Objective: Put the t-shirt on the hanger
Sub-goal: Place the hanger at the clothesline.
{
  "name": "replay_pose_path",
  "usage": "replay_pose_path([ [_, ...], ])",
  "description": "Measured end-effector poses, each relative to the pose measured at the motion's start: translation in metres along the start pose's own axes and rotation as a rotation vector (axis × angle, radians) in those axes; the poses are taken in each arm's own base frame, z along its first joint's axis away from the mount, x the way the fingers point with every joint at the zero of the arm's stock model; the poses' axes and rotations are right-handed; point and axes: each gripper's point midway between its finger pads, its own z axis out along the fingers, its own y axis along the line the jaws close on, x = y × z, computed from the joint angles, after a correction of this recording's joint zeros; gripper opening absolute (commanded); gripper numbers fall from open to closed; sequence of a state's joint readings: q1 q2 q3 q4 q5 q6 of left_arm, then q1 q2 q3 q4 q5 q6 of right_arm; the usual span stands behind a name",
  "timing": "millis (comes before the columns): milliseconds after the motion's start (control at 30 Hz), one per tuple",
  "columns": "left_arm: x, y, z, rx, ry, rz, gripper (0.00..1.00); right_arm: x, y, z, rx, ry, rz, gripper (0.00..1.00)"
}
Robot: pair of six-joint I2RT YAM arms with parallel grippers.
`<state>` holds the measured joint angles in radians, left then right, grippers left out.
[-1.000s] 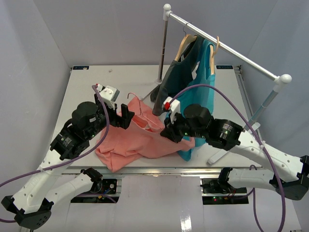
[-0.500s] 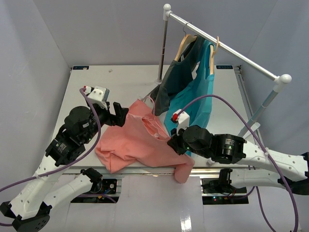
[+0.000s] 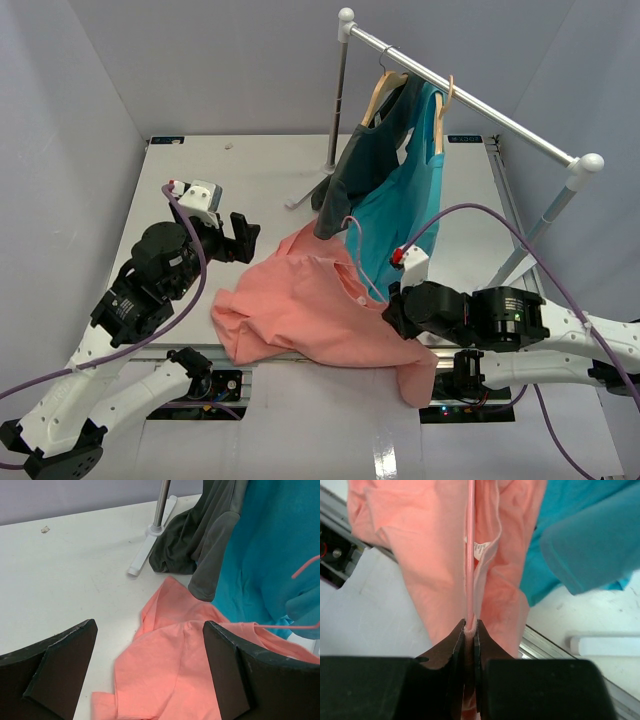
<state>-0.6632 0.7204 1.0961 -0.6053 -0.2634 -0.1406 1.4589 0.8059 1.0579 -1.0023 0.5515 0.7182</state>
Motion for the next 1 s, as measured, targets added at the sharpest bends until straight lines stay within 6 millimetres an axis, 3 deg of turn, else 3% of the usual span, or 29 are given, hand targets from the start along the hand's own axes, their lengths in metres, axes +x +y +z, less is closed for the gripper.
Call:
replay_pose_path([
  [300, -0.006, -0.002, -0.002, 0.012, -0.010, -0.005, 0.98, -0.037, -0.036, -0.042, 0.127, -0.129, 0.154, 0.08],
  [433, -0.005, -0.004, -0.001, 0.018, -0.007, -0.005, 0.98, -0.048, -0.045, -0.050, 0.194, -0.151, 0.162, 0.08],
  [867, -0.005, -0.004, -0.001, 0.021, -0.006, -0.005, 0.98, -0.084, -0.030, -0.030, 0.366, -0.184, 0.082, 0.08],
  [1000, -0.003, -0.003, -0.004, 0.020, -0.003, 0.002, 0.98, -0.086, -0.024, -0.024, 0.372, -0.173, 0.065, 0.08],
])
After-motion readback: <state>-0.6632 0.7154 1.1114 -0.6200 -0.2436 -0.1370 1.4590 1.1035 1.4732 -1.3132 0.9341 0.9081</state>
